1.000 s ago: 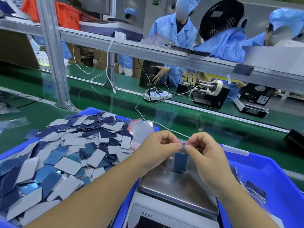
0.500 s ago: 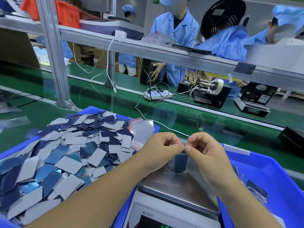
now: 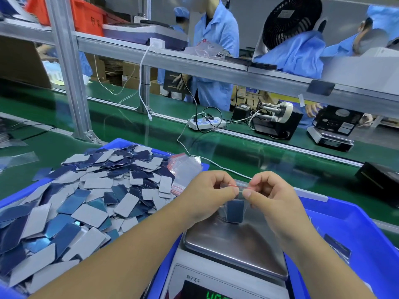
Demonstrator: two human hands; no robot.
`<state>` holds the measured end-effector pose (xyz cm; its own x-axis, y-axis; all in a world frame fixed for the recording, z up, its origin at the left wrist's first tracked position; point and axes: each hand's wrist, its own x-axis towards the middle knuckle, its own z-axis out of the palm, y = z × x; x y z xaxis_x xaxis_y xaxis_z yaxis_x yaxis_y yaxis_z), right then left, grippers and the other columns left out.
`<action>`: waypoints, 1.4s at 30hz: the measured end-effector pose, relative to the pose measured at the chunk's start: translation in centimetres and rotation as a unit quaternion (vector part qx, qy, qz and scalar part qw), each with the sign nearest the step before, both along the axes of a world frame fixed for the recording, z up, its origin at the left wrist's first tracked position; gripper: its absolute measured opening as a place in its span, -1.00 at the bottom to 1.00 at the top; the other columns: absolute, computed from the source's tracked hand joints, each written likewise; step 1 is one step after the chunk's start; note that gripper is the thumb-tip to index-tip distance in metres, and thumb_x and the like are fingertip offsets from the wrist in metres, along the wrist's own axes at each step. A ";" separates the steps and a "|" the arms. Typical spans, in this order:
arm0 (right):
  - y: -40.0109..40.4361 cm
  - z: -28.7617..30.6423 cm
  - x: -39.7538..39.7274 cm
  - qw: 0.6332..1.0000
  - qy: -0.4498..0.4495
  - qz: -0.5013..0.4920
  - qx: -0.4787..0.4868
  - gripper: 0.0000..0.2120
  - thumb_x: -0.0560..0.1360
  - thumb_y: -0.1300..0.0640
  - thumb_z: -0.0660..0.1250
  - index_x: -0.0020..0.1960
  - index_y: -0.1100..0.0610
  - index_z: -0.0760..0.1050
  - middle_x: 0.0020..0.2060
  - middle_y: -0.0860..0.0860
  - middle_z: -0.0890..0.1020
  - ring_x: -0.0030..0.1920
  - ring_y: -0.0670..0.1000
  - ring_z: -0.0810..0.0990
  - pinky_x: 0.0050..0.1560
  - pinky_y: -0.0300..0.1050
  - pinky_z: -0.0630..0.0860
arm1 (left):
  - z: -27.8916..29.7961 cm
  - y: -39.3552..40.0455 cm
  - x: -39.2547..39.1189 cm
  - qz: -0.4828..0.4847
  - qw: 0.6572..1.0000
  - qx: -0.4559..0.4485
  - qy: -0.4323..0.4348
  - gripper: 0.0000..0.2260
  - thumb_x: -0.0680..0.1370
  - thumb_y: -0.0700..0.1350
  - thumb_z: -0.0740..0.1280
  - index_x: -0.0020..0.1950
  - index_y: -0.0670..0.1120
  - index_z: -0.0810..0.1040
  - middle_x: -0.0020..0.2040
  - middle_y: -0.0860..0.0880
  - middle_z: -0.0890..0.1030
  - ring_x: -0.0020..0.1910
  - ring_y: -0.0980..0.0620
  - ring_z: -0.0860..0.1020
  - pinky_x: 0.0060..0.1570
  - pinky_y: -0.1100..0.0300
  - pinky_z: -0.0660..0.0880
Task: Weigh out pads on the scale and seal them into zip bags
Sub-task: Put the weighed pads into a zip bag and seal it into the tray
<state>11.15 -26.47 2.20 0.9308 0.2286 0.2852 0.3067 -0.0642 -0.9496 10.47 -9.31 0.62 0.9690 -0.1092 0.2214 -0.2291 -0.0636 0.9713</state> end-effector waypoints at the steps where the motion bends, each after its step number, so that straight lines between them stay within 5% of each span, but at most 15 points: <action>1: -0.1 0.1 0.1 1.000 0.004 -0.002 0.003 -0.69 0.46 0.40 0.43 -0.22 -0.01 0.54 -0.35 -0.04 0.57 -0.31 -0.05 0.49 -0.19 -0.11 0.43 | 0.1 0.2 0.0 -0.005 1.000 -0.002 0.008 -0.94 0.39 -0.05 0.41 -0.24 -0.02 0.59 -0.33 0.04 0.51 -0.30 0.07 0.42 -0.23 0.24 0.39; 8: -0.7 0.6 0.3 0.999 0.020 -0.015 0.024 -0.64 0.43 0.41 0.45 -0.27 -0.04 0.55 -0.41 -0.02 0.51 -0.33 0.00 0.44 -0.21 -0.04 0.36 | 0.7 1.7 0.2 -0.029 0.999 -0.015 0.041 -0.94 0.38 -0.10 0.51 -0.29 0.03 0.70 -0.29 0.04 0.64 -0.26 0.14 0.56 -0.11 0.29 0.48; 14: -0.8 0.6 0.1 0.999 0.031 0.019 -0.025 -0.71 0.47 0.36 0.43 -0.21 -0.03 0.61 -0.34 -0.04 0.56 -0.30 -0.08 0.49 -0.22 -0.19 0.42 | 0.9 2.1 0.2 -0.013 0.999 0.041 0.019 -0.89 0.41 -0.11 0.56 -0.30 0.02 0.69 -0.23 -0.09 0.68 -0.20 0.05 0.58 0.00 0.10 0.50; 20: -1.0 0.6 0.2 0.995 0.004 -0.020 -0.096 -0.83 0.52 0.23 0.42 -0.22 0.04 0.62 -0.35 -0.01 0.59 -0.30 -0.04 0.47 -0.15 -0.02 0.42 | 0.5 1.9 0.1 -0.047 0.998 0.004 0.042 -0.95 0.36 -0.02 0.53 -0.22 0.05 0.71 -0.23 0.00 0.69 -0.20 0.10 0.59 -0.08 0.26 0.50; 26: -1.0 1.1 -0.2 0.999 0.015 0.016 -0.032 -0.74 0.54 0.30 0.36 -0.29 0.06 0.60 -0.41 0.03 0.54 -0.37 -0.04 0.45 -0.28 -0.20 0.43 | 0.4 1.8 0.2 -0.039 0.999 -0.009 -0.001 -0.82 0.51 -0.27 0.47 -0.24 -0.04 0.68 -0.30 0.05 0.68 -0.29 0.18 0.59 -0.19 0.38 0.48; 31: -0.7 0.8 0.0 0.999 0.025 0.022 -0.026 -0.73 0.55 0.28 0.35 -0.28 0.03 0.58 -0.35 0.01 0.59 -0.32 -0.06 0.52 -0.28 -0.27 0.50 | 0.6 1.8 0.1 -0.047 0.999 0.000 0.002 -0.81 0.49 -0.27 0.49 -0.26 -0.02 0.71 -0.30 0.02 0.69 -0.29 0.18 0.61 -0.17 0.39 0.49; 36: -0.6 0.2 0.2 0.997 0.056 0.001 -0.051 -0.73 0.59 0.29 0.32 -0.25 0.07 0.52 -0.44 -0.06 0.58 -0.43 -0.12 0.51 -0.42 -0.29 0.48 | 0.2 1.8 0.0 0.000 0.994 0.097 -0.056 -0.88 0.54 -0.12 0.47 -0.02 0.12 0.70 -0.11 0.19 0.71 -0.10 0.24 0.64 -0.03 0.37 0.53; 38: -0.9 -0.3 0.5 0.988 0.023 -0.034 -0.146 -0.77 0.55 0.21 0.38 -0.27 0.03 0.55 -0.44 -0.09 0.58 -0.45 -0.11 0.47 -0.42 -0.27 0.45 | 0.0 2.0 0.0 0.026 0.987 0.138 -0.084 -0.89 0.57 -0.09 0.42 0.05 0.08 0.69 -0.11 0.24 0.68 -0.16 0.29 0.59 -0.08 0.44 0.47; 40: -1.2 -0.6 0.8 0.939 -0.069 -0.078 -0.329 -0.83 0.50 0.10 0.42 -0.26 -0.04 0.56 -0.39 -0.17 0.61 -0.37 -0.19 0.51 -0.31 -0.38 0.40 | -0.1 2.2 0.0 0.043 0.982 0.154 -0.104 -0.91 0.58 -0.11 0.40 0.03 0.05 0.69 -0.16 0.26 0.66 -0.23 0.33 0.54 -0.17 0.49 0.41; 42: -1.1 -0.5 0.6 0.910 -0.114 -0.094 -0.386 -0.87 0.48 0.05 0.43 -0.21 -0.12 0.55 -0.35 -0.27 0.59 -0.25 -0.32 0.51 -0.25 -0.49 0.34 | 0.0 2.2 0.0 0.060 0.978 0.166 -0.112 -0.91 0.58 -0.14 0.39 -0.01 0.02 0.69 -0.24 0.27 0.63 -0.27 0.33 0.52 -0.21 0.51 0.38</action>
